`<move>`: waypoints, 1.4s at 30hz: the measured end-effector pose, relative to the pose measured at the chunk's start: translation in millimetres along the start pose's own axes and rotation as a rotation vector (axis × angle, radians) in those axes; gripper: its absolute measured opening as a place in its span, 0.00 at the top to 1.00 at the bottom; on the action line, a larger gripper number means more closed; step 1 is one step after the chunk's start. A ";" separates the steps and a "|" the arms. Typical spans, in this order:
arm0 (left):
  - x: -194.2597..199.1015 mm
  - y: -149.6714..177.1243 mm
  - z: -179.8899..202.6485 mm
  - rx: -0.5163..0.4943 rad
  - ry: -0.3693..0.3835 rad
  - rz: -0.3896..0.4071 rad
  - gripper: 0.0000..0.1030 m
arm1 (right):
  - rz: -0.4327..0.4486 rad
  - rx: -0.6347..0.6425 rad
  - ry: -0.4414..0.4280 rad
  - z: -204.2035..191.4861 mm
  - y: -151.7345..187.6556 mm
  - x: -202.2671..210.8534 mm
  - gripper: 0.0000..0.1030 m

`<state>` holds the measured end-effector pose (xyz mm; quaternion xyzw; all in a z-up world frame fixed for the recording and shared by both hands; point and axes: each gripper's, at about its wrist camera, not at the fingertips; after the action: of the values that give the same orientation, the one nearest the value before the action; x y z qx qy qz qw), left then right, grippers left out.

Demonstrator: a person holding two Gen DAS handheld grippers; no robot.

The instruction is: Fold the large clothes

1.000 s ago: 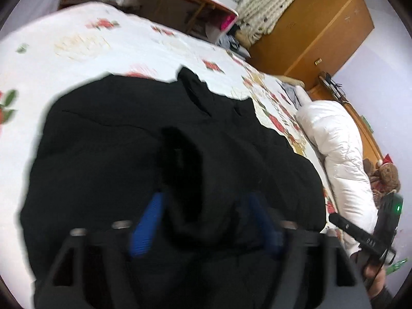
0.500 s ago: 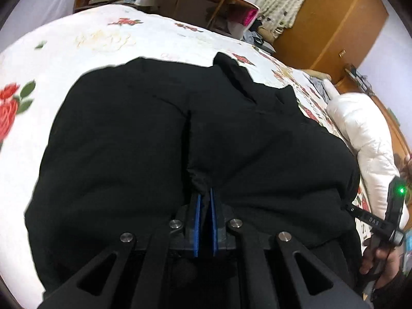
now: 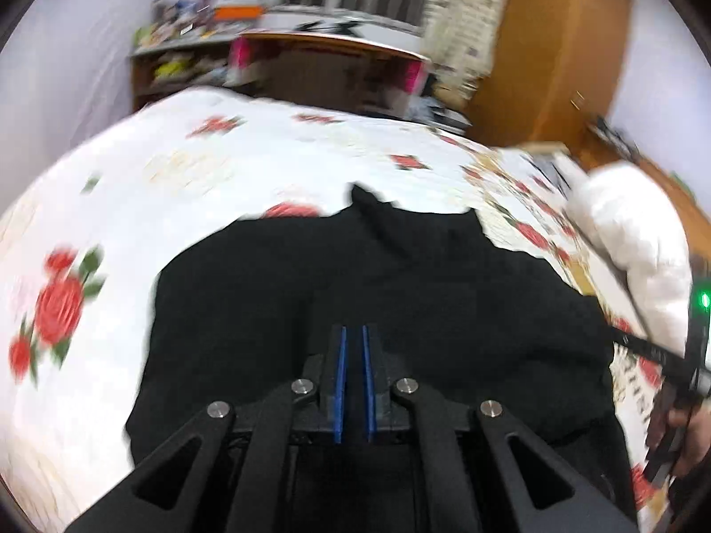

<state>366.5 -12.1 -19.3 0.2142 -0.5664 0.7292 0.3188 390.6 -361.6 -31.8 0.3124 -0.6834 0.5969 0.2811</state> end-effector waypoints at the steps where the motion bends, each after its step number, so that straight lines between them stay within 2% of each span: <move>1: -13.0 -3.1 8.0 -0.030 0.003 -0.009 0.92 | -0.008 -0.009 -0.004 0.7 -0.4 -6.3 0.56; 2: -29.6 -4.5 13.5 -0.051 -0.007 -0.029 0.92 | -0.026 -0.031 -0.018 4.9 -2.9 -15.8 0.56; 5: -83.2 3.7 8.3 -0.103 -0.115 -0.106 0.92 | -0.067 -0.061 -0.007 14.8 -3.2 -39.8 0.56; 6: -98.9 9.6 -2.2 -0.077 -0.105 -0.138 0.92 | -0.096 -0.050 0.000 16.8 -2.0 -52.7 0.57; 7: -104.8 13.0 -9.5 -0.054 -0.077 -0.133 0.92 | -0.108 -0.044 -0.006 18.2 -0.4 -62.8 0.57; 12: -110.8 16.7 -16.9 -0.034 -0.066 -0.105 0.94 | -0.082 -0.002 0.028 14.7 0.7 -75.5 0.58; 14: -107.6 13.4 -13.3 -0.026 -0.069 -0.122 0.94 | -0.085 -0.019 0.020 18.1 -1.0 -74.6 0.58; 17: -90.7 6.3 -9.8 -0.013 -0.082 -0.137 0.94 | -0.082 -0.025 0.033 13.7 -5.5 -50.0 0.58; 20: -52.9 10.8 -6.9 -0.009 -0.045 -0.083 0.94 | 0.000 0.007 -0.008 0.8 3.3 -4.6 0.58; 22: -31.8 23.4 -3.0 -0.018 -0.019 -0.060 0.94 | 0.018 0.058 -0.037 -14.0 17.5 14.9 0.58; 24: -27.9 38.2 -1.2 -0.024 -0.026 -0.076 0.94 | -0.008 0.092 -0.051 -25.3 31.1 12.7 0.58; 28: -49.0 57.0 -9.8 -0.007 -0.043 -0.131 0.94 | -0.116 0.106 -0.039 -30.4 56.8 -25.4 0.58; 33: -47.3 49.3 -13.0 0.000 -0.068 -0.153 0.94 | -0.125 0.130 0.003 -37.4 49.9 -19.7 0.58; 36: -32.9 43.9 -10.1 -0.005 -0.063 -0.120 0.94 | -0.024 0.154 -0.001 -43.0 42.7 6.3 0.58; 37: -32.5 40.2 -9.4 -0.009 -0.063 -0.112 0.94 | -0.016 0.157 -0.002 -43.8 39.6 8.0 0.58; 42: -52.1 28.2 -10.8 -0.032 -0.101 -0.112 0.94 | -0.063 0.081 0.005 -22.1 26.5 -17.1 0.58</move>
<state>383.8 -17.6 -76.8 0.2770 -0.5804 0.6893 0.3337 381.8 -335.7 -58.9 0.3433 -0.6479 0.6158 0.2884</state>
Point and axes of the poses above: each gripper's, at about its wrist camera, not at the fingertips, and x roughly against the way its jaws point, z to its right, y to its underside, and after that the axes turned 7 degrees about x, right-handed
